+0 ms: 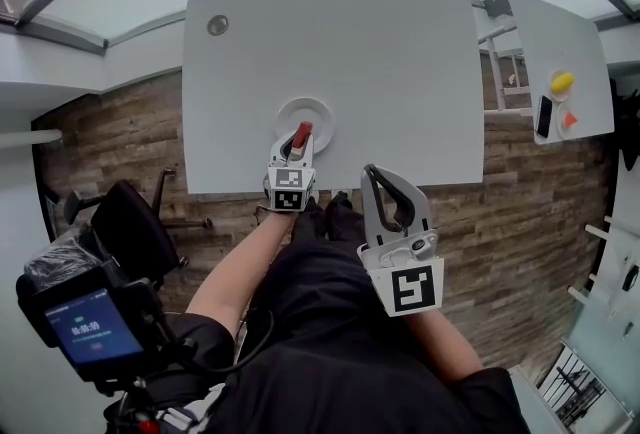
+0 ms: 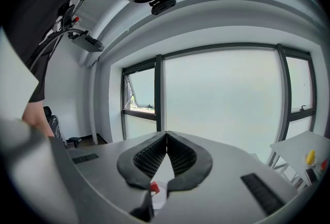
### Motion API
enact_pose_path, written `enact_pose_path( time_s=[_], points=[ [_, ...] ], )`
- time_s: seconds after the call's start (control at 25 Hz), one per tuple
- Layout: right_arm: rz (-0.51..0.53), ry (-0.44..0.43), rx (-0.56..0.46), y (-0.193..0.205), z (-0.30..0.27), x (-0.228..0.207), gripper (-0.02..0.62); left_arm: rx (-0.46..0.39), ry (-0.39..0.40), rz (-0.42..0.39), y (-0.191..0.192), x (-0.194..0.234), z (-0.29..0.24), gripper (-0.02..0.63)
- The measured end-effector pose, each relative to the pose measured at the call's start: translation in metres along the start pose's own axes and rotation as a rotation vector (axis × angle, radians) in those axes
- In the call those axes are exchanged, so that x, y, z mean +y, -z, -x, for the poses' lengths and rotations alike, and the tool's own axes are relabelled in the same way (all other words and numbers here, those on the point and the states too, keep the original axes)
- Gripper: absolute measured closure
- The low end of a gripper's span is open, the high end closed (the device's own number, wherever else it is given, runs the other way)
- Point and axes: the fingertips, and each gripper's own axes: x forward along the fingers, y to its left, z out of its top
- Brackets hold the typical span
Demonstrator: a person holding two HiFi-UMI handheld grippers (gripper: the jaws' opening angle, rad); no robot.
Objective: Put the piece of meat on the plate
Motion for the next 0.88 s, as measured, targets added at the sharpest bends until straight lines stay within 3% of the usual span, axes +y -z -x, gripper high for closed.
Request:
enact_pose_path(
  time_s=[0.16,0.88],
  points=[
    [-0.014,0.006,0.012,0.014,-0.005,-0.017,0.591,0.020,0.005,-0.001,0.006,-0.003,-0.018,0.511],
    [-0.015,0.018,0.027,0.013,0.003,-0.014,0.591,0.069,0.041,-0.021,0.024,-0.005,-0.022,0.511]
  ],
)
